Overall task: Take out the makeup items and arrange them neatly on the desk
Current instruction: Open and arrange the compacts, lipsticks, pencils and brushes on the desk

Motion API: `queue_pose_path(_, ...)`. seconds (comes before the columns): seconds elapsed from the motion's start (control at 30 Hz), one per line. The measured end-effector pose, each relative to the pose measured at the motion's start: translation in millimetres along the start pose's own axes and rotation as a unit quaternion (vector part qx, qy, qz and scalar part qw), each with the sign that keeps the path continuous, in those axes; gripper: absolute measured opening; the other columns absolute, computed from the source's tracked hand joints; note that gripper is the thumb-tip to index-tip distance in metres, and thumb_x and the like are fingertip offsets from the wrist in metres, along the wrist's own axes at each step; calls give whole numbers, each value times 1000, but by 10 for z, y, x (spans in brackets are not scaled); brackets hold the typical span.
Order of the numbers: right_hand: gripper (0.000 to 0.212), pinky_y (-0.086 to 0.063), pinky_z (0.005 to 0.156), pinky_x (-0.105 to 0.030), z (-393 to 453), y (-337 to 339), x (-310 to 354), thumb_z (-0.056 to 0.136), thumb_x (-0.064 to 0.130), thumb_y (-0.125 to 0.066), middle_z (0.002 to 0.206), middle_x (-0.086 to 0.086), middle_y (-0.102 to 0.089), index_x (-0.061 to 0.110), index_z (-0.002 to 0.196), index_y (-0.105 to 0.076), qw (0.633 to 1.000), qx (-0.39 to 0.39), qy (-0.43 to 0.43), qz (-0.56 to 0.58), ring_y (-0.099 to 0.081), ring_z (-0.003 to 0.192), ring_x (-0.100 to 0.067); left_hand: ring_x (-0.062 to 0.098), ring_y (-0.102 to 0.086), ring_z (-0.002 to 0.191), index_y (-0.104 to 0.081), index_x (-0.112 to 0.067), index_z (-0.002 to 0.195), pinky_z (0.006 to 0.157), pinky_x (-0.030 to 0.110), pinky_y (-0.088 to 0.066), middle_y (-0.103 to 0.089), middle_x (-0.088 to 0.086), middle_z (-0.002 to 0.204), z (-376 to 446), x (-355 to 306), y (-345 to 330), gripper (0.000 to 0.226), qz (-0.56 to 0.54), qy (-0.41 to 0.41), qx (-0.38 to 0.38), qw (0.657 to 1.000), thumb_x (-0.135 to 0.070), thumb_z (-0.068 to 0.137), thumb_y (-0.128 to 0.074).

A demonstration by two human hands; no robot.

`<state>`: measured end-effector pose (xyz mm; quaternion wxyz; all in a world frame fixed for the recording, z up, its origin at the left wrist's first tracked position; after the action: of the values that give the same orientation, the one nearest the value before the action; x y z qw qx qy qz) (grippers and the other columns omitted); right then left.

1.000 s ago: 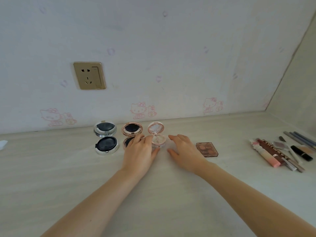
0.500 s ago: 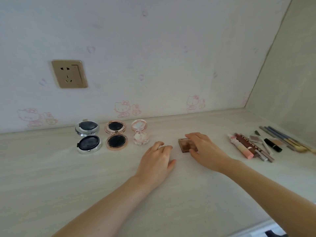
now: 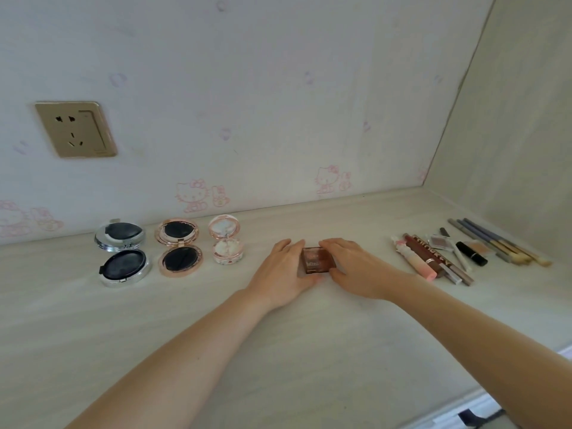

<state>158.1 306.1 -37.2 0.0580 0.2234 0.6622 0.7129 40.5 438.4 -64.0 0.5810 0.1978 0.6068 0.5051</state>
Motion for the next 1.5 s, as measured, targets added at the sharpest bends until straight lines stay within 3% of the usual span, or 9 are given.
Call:
queue_pose_path(0.33, 49, -29, 110, -31, -79, -32, 45, 97, 14, -44, 146, -4, -35, 12, 144, -34, 999, -23, 27, 17, -37, 131, -24, 15, -37, 132, -43, -16, 140, 101, 17, -25, -49, 2, 140, -44, -11, 47, 68, -82, 8, -33, 996, -44, 83, -67)
queue_pose_path(0.57, 44, -31, 104, -25, -236, 78, 270, 97, 19, -47, 139, 0, -40, 17, 140, -39, 995, -67, 78, 14, -41, 121, -22, 3, -52, 118, -50, -18, 134, 105, 27, -39, -60, -7, 123, -320, -36, 249, 66, -231, 38, -55, 971, -32, 76, -78)
queue_pose_path(0.7, 45, -34, 108, -32, -340, 136, 514, 97, 19, -47, 139, 2, -38, 16, 141, -39, 991, -87, 96, 40, -39, 126, -20, -2, -60, 106, -54, -20, 126, 86, 12, -46, -66, -9, 113, -510, -44, 447, 53, -382, 85, -49, 919, -25, 78, -77)
queue_pose_path(0.83, 45, -32, 109, -28, -400, 173, 811, 98, 19, -47, 140, 3, -39, 17, 141, -39, 984, -118, 112, 68, -38, 127, -17, 22, -68, 100, -60, -7, 117, 92, 35, -53, -72, 6, 106, -723, 1, 641, 26, -615, 157, -61, 770, -15, 92, -60)
queue_pose_path(0.9, 44, -31, 107, -24, -411, 176, 961, 98, 19, -47, 139, 4, -40, 18, 141, -40, 981, -128, 115, 94, -38, 127, -15, 29, -68, 98, -63, -4, 113, 91, 39, -54, -71, 11, 107, -837, 51, 732, 22, -669, 162, -56, 723, -9, 94, -55)
queue_pose_path(1.07, 40, -26, 99, -14, -418, 107, 1328, 98, 19, -48, 133, 7, -44, 21, 138, -44, 972, -135, 126, 147, -41, 121, -13, 30, -68, 101, -65, -1, 115, 82, 32, -56, -69, 17, 112, -1137, 192, 926, 25, -708, 163, -58, 685, -7, 92, -57)
queue_pose_path(1.2, 40, -26, 101, -14, -396, 47, 1617, 97, 19, -49, 132, 8, -46, 22, 137, -45, 966, -131, 143, 171, -41, 123, -12, 26, -69, 98, -75, -9, 99, 80, 31, -56, -70, 13, 109, -1377, 288, 1052, 22, -721, 162, -52, 671, -21, 85, -64)
queue_pose_path(1.33, 41, -18, 96, 1, -407, -8, 1883, 97, 19, -48, 127, 16, -44, 28, 137, -43, 961, -114, 157, 196, -33, 124, -7, 35, -66, 103, -71, -10, 109, 83, 37, -55, -67, 16, 117, -1596, 414, 1124, 34, -744, 184, -25, 641, -32, 84, -67)
queue_pose_path(1.5, 43, -16, 108, -13, -425, -120, 2167, 97, 15, -48, 134, 8, -46, 19, 139, -41, 957, -110, 197, 183, -21, 132, -13, 35, -63, 110, -66, -8, 118, 84, 36, -54, -62, 20, 125, -1837, 557, 1209, 43, -755, 176, -26, 632, -35, 84, -67)
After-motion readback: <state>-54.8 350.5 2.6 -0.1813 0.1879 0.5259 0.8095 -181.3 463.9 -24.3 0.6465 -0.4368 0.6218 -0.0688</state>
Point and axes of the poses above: each hand's wrist, its own z-axis towards the middle knuckle, its own y-axis out of the back of the hand, x = y × z, the point moved 1 cm from there along z, towards the middle knuckle
